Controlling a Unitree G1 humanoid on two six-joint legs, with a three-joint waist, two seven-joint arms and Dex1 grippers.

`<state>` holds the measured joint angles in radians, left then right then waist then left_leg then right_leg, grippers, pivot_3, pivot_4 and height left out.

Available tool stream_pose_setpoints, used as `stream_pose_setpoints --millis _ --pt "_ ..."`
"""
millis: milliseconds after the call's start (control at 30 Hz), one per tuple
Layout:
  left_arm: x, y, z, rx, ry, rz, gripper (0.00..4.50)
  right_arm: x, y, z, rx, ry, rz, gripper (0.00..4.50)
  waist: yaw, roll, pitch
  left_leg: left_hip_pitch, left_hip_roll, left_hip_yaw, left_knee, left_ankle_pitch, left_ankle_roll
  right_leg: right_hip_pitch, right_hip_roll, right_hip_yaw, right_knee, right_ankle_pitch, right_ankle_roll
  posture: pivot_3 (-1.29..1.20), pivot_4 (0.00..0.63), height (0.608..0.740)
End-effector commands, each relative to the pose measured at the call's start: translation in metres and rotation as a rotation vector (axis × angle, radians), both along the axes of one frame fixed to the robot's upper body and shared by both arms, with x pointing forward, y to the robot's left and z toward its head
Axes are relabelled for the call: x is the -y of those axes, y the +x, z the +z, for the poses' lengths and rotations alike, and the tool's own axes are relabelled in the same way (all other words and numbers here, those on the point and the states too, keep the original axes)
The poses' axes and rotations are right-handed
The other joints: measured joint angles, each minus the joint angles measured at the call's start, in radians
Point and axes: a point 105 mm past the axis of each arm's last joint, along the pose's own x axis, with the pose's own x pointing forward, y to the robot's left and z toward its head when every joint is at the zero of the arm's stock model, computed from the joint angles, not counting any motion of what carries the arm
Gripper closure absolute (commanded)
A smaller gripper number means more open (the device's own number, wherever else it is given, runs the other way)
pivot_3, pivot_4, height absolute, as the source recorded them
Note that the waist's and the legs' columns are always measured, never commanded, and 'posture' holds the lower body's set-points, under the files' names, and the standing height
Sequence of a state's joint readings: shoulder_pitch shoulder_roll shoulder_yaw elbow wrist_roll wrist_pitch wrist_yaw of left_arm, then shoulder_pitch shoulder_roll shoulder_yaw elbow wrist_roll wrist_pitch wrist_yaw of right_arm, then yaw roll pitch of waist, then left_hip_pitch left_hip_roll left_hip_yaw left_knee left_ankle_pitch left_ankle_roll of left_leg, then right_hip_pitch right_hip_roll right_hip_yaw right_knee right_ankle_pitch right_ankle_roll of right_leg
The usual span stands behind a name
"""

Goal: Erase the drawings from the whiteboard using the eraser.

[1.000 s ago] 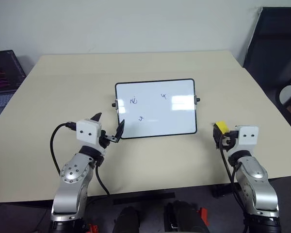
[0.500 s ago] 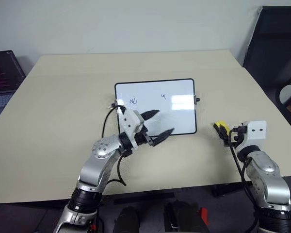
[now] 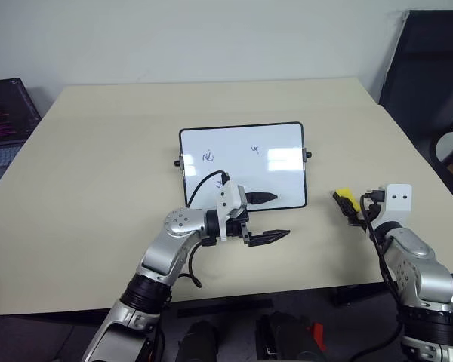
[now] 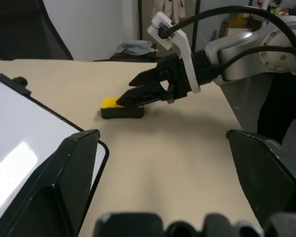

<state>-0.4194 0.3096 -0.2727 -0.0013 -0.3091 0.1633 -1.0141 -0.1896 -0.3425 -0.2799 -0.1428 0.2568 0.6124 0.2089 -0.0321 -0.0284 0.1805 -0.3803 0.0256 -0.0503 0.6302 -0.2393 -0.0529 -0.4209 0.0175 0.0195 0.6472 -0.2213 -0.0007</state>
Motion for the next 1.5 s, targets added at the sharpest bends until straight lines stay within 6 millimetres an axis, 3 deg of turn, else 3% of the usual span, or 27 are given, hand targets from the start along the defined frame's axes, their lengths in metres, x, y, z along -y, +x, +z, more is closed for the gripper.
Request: stream_pose_setpoints --millis 33,467,1133,1267,1500 --pt "0.002 0.001 0.009 0.054 -0.012 -0.007 0.0 0.0 0.005 0.01 0.037 -0.013 0.017 0.03 0.0 0.0 0.0 0.0 0.0 0.0 0.0 0.0 0.0 0.0 0.0 0.0 0.0 0.0 0.0 0.0 0.15 0.74" --pt "-0.005 0.0 0.009 0.064 -0.004 0.029 0.0 -0.012 0.012 0.001 0.007 0.021 0.076 0.03 0.0 0.0 0.0 0.0 0.0 0.0 0.0 0.0 0.0 0.0 0.0 0.0 0.0 0.0 0.0 0.0 0.15 0.74" --pt "-0.007 0.003 0.011 0.08 -0.013 0.066 0.0 -0.009 0.013 0.002 0.008 0.019 0.085 0.03 0.0 0.0 0.0 0.0 0.0 0.0 0.0 0.0 0.0 0.0 0.0 0.0 0.0 0.0 0.0 0.0 0.15 0.74" --pt "-0.007 0.003 0.01 0.08 -0.011 0.065 0.0 -0.008 0.012 0.002 0.009 0.023 0.079 0.87 0.0 0.0 0.0 0.0 0.0 0.0 0.0 0.0 0.0 0.0 0.0 0.0 0.0 0.0 0.0 0.0 0.15 0.74" --pt "-0.007 0.005 0.011 0.085 -0.012 0.071 0.0 -0.008 0.013 0.003 0.014 0.031 0.072 3.29 0.0 0.0 0.0 0.0 0.0 0.0 0.0 0.0 0.0 0.0 0.0 0.0 0.0 0.0 0.0 0.0 0.15 0.74"
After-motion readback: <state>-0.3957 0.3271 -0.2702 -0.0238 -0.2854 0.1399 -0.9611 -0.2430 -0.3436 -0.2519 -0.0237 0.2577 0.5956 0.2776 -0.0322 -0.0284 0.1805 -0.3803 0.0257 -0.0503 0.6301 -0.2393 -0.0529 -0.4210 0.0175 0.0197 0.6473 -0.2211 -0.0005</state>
